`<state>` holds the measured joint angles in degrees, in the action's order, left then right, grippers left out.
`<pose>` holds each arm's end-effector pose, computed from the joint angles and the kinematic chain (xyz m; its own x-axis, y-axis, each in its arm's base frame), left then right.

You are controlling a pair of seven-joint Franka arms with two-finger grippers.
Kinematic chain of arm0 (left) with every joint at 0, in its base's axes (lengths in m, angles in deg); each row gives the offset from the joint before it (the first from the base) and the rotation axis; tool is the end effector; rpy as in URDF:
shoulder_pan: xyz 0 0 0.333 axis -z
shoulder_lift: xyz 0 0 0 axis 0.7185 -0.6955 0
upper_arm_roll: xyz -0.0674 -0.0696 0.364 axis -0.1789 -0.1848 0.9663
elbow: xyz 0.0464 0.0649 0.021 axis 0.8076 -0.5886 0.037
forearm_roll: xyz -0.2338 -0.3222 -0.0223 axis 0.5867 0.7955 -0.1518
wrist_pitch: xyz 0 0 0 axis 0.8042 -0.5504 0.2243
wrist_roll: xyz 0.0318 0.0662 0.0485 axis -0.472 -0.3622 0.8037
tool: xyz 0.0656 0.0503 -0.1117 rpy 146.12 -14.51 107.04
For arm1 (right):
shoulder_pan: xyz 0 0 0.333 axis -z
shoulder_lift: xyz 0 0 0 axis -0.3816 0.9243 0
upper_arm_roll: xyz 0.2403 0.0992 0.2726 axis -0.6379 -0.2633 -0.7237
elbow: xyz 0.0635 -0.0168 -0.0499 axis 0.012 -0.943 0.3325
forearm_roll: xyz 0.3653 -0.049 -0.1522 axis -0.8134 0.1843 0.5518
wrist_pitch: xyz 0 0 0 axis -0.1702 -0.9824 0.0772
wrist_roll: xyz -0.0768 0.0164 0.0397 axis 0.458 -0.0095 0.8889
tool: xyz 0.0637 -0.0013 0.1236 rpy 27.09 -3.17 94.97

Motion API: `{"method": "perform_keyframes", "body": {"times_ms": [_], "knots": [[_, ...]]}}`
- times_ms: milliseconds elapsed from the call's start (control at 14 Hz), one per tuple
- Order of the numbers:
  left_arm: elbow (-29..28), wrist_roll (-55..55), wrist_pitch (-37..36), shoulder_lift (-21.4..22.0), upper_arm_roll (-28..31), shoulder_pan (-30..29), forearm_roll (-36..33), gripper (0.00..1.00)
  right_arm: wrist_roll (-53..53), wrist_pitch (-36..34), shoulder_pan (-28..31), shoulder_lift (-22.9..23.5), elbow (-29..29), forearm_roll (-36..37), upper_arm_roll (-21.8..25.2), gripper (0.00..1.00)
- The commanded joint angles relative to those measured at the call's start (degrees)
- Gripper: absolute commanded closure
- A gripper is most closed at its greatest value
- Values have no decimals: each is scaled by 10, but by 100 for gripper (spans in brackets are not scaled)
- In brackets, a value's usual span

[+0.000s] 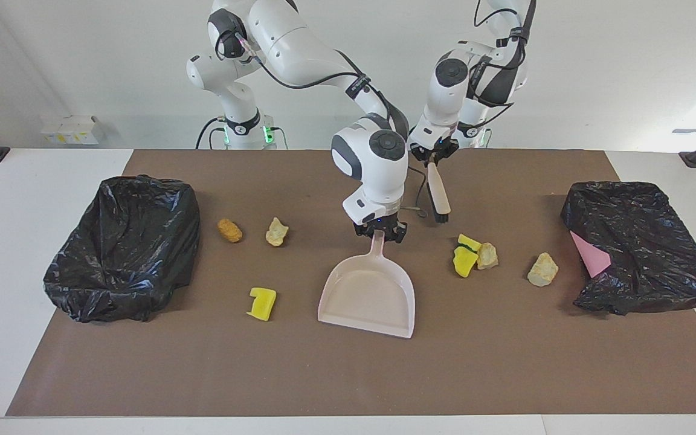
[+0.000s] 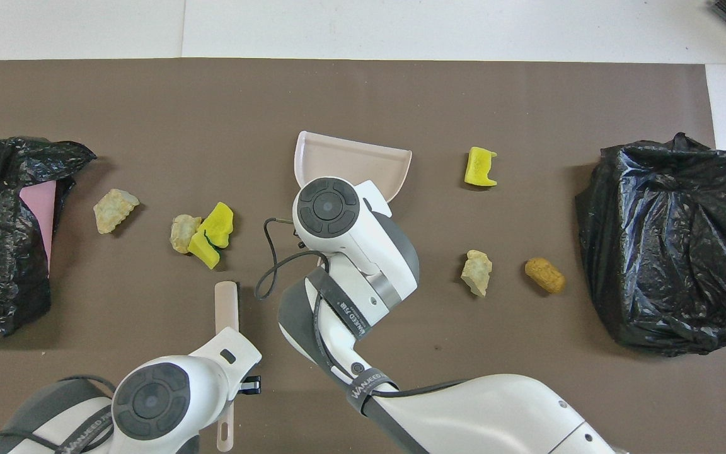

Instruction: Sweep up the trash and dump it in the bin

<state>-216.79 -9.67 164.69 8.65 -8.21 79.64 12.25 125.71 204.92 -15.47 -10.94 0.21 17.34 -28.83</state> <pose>0.2929 -0.1973 0.3935 0.9907 0.0099 -0.1357 0.0007 -0.9977 -0.0673 0.5917 0.4623 0.3584 0.9662 -0.2567 0.0232 -0.2552 -0.9655 -0.0518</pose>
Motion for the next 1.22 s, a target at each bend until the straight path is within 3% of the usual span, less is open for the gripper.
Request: {"method": "perform_keyframes", "body": {"times_ms": [0,143,429,572,715,930,1145], "knots": [[11,-40,-15,18,-2,-49,-7,100,7,29,1,-19,-16,11,-1,100],[34,-90,-14,3,-2,-97,-8,100,7,34,1,-20,-16,34,-2,100],[96,-146,7,-61,-2,-194,-36,100,9,34,-2,-46,-67,23,-4,49],[127,-216,21,-91,-2,-235,-40,100,8,25,-4,-57,-85,17,-4,39],[149,-286,38,-119,-2,-290,-52,100,9,23,-5,-62,-90,17,-4,37],[211,-317,46,-194,-2,-335,-92,100,15,28,-5,-58,-85,18,-3,36],[246,-365,83,-239,-2,-384,-101,100,17,30,0,-62,-79,18,-3,36]]}}
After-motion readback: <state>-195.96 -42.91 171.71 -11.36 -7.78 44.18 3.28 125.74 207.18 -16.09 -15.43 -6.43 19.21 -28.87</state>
